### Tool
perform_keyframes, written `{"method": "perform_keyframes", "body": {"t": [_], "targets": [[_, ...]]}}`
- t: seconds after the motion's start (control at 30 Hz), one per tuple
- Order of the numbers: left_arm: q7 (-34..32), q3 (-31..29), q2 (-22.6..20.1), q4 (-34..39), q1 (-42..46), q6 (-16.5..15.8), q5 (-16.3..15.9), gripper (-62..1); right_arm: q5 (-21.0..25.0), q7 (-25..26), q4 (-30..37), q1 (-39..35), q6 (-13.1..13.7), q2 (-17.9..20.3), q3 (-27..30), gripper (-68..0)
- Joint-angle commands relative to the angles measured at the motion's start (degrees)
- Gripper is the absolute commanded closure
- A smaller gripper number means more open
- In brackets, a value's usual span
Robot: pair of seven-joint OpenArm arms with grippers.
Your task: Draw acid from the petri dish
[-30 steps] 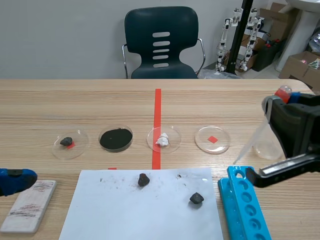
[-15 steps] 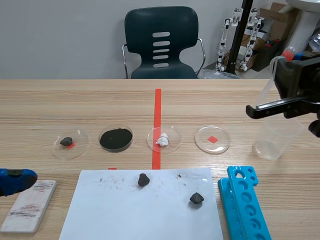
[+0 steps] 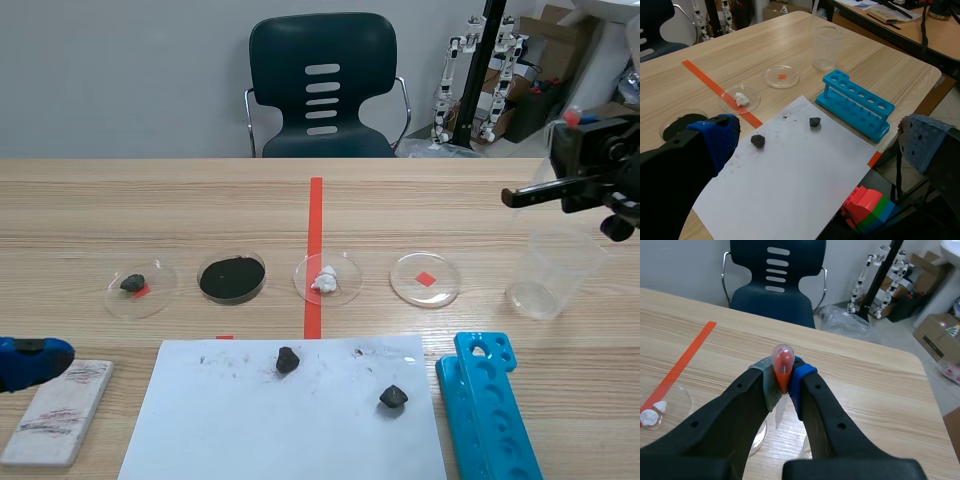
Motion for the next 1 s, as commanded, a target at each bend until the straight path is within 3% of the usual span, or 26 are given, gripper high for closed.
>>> {"method": "perform_keyframes", "body": {"t": [0.0,0.47,0.6,0.77,0.97], "targets": [[-0.81,0.11,-0.20,0.39,0.31,-0.09,-0.37,-62.3,0.52,2.23,-0.17,1.53,1.46,0.35,0.22,-0.8],[-0.83,0.11,-0.20,0.39,0.31,-0.09,-0.39,-62.3,2.64,11.45,-14.23,8.59,15.08,0.02,-1.05,-0.9],[-0.83,0.11,-0.17,0.39,0.31,-0.09,-0.39,-62.3,2.58,11.54,-17.75,10.34,16.26,-2.14,-1.14,-0.9],[-0.81,0.11,-0.17,0.39,0.31,-0.09,-0.39,-62.3,-0.07,11.72,-22.58,12.39,20.02,-5.18,-1.11,-0.8],[-0.83,0.11,-0.17,0.39,0.31,-0.09,-0.37,-62.3,-2.58,13.53,-27.04,13.46,21.38,-8.11,-1.14,-0.8]]}}
